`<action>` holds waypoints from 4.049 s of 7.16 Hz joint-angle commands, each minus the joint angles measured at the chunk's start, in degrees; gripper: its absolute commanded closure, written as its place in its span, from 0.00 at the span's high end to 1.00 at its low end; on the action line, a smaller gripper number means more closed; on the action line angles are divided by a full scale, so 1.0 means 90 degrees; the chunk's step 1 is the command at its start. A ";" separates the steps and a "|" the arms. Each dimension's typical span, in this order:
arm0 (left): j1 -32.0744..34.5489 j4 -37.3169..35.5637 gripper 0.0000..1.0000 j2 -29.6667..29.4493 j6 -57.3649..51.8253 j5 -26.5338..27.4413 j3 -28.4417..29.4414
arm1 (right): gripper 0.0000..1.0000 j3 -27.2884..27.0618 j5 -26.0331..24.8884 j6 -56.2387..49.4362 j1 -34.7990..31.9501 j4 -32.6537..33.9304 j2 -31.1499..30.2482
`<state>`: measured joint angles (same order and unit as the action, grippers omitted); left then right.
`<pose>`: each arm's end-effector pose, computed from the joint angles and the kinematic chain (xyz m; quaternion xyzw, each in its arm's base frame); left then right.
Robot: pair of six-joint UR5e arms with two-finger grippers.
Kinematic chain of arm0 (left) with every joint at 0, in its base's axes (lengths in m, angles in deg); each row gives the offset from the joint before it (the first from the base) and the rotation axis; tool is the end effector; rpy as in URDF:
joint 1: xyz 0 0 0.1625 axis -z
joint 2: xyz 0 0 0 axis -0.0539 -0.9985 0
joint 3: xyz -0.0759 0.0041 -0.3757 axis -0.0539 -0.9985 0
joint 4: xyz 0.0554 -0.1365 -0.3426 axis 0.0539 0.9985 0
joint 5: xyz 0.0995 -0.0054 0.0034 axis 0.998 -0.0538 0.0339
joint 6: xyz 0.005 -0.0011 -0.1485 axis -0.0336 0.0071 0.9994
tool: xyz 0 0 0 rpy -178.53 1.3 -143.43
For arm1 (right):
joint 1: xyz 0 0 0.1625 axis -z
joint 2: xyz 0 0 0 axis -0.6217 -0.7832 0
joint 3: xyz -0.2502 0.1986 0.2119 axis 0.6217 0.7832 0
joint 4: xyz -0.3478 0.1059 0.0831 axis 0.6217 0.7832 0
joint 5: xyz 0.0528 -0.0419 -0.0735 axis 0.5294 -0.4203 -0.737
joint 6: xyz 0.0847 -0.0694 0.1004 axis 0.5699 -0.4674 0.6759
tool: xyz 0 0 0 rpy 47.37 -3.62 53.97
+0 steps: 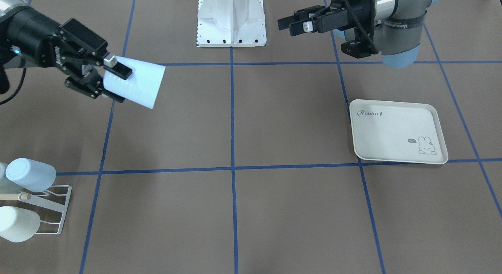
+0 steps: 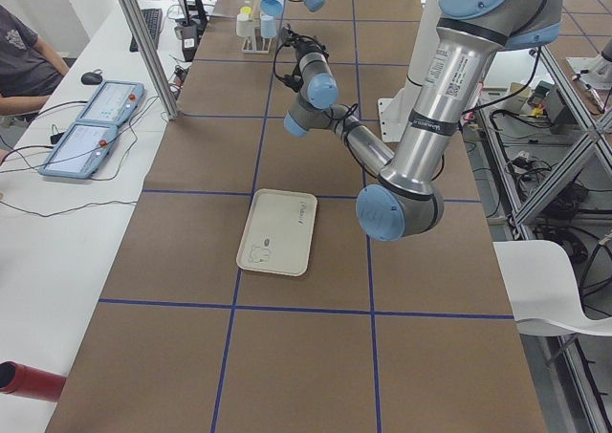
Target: Transfer IKEA cup to right arm and place on rack
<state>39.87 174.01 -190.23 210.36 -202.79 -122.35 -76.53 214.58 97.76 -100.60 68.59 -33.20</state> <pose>0.3089 -0.3902 0.1733 -0.2932 0.8219 -0.2815 0.3990 -0.2104 -0.5003 0.2118 0.1622 -0.7713 0.1465 0.5978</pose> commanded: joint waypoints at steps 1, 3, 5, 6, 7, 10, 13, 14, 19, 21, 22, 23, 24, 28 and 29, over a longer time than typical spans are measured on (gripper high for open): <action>0.0283 -0.1756 1.00 0.0044 -0.2301 -0.0831 0.0038 | 0.20 -0.0024 0.0865 -0.1345 -0.1028 0.1600 -0.0218; 0.0645 -0.3417 1.00 0.0161 -0.4098 -0.0813 0.0048 | 0.17 0.0015 0.1500 -0.3874 -0.2024 0.3588 -0.0374; 0.0869 -0.4950 1.00 0.0191 -0.5671 -0.0735 -0.0020 | 0.17 0.0044 0.1669 -0.6173 -0.2516 0.6019 -0.0355; 0.1122 -0.5538 1.00 0.0259 -0.6568 -0.0745 -0.0040 | 0.17 0.0199 0.1553 -0.7015 -0.2595 0.6853 -0.0355; 0.1386 -0.6115 1.00 0.0288 -0.7476 -0.0745 -0.0049 | 0.17 0.0316 0.1010 -0.7449 -0.2586 0.7335 -0.0355; 0.2168 -0.7854 1.00 0.0308 -1.0213 -0.0735 -0.0205 | 0.16 0.1824 0.0438 -0.8254 -0.2673 0.7886 0.0626; 0.2405 -0.8757 1.00 0.0872 -1.1801 -0.0435 -0.0663 | 0.16 0.2933 0.0428 -0.8859 -0.2596 0.7837 0.1001; 0.2395 -0.8757 1.00 0.0904 -1.1802 -0.0384 -0.0674 | 0.16 0.3186 0.0428 -0.8869 -0.2518 0.7828 0.1128; 0.2404 -0.8757 1.00 0.0914 -1.1792 -0.0374 -0.0723 | 0.16 0.3763 0.0184 -0.8830 -0.2195 0.7624 0.1402; 0.2395 -0.8767 1.00 0.0914 -1.1744 -0.0374 -0.0762 | 0.16 0.4047 0.0184 -0.8830 -0.2127 0.7584 0.1558; 0.2404 -0.8767 1.00 0.0914 -1.1724 -0.0374 -0.0762 | 0.16 0.4048 0.0184 -0.8830 -0.2107 0.7584 0.1549; 0.2395 -0.8767 1.00 0.0914 -1.1714 -0.0383 -0.0772 | 0.16 0.4048 0.0175 -0.8830 -0.2068 0.7584 0.1549; 0.2395 -0.8767 1.00 0.0914 -1.1704 -0.0383 -0.0792 | 0.16 0.4058 -0.0019 -0.8830 -0.2010 0.7574 0.1520; 0.2395 -0.8767 1.00 0.0904 -1.1685 -0.0403 -0.0840 | 0.16 0.4067 -0.0060 -0.8860 -0.1961 0.7574 0.1413; 0.2395 -0.8767 1.00 0.0904 -1.1675 -0.0403 -0.0850 | 0.16 0.4067 -0.0060 -0.8860 -0.1951 0.7574 0.1383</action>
<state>61.42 95.10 -182.09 105.20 -206.40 -129.85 -39.96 214.06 18.10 -118.24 136.76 -20.36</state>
